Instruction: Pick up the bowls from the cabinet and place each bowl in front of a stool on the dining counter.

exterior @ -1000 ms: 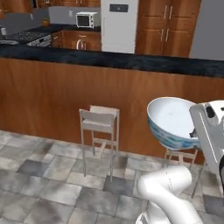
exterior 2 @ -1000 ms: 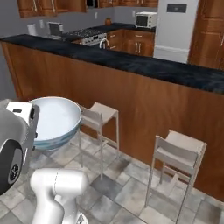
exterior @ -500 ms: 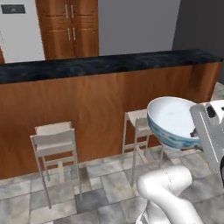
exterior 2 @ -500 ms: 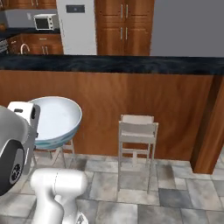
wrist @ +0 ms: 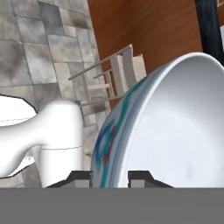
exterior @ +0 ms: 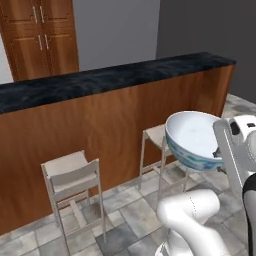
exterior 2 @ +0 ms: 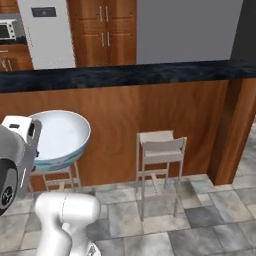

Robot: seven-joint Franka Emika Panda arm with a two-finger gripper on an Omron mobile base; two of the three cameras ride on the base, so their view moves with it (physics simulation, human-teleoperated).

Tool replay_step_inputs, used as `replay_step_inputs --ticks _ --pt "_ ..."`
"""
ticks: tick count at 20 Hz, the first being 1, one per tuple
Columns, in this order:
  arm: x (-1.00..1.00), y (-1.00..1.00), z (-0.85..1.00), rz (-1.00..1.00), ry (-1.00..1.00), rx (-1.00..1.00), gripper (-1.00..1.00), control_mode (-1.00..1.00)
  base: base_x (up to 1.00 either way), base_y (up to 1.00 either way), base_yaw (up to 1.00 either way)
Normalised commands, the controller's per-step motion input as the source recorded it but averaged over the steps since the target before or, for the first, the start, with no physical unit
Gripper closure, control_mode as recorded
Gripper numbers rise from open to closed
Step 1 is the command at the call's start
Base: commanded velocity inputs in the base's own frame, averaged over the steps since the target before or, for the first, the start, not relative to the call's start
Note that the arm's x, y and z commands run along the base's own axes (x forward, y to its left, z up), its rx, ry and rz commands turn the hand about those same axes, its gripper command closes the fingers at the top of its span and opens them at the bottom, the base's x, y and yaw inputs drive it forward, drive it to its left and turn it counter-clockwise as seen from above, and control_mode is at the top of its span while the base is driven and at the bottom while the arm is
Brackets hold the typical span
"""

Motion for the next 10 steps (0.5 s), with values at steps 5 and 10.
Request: replay_step_inputs --ticks 5,10 --pt "0.0 0.0 0.0 0.0 0.0 0.0 1.0 1.0 0.16 0.62 -0.03" --pt "0.0 0.0 0.0 0.0 0.0 0.0 1.0 1.0 0.26 0.22 0.09"
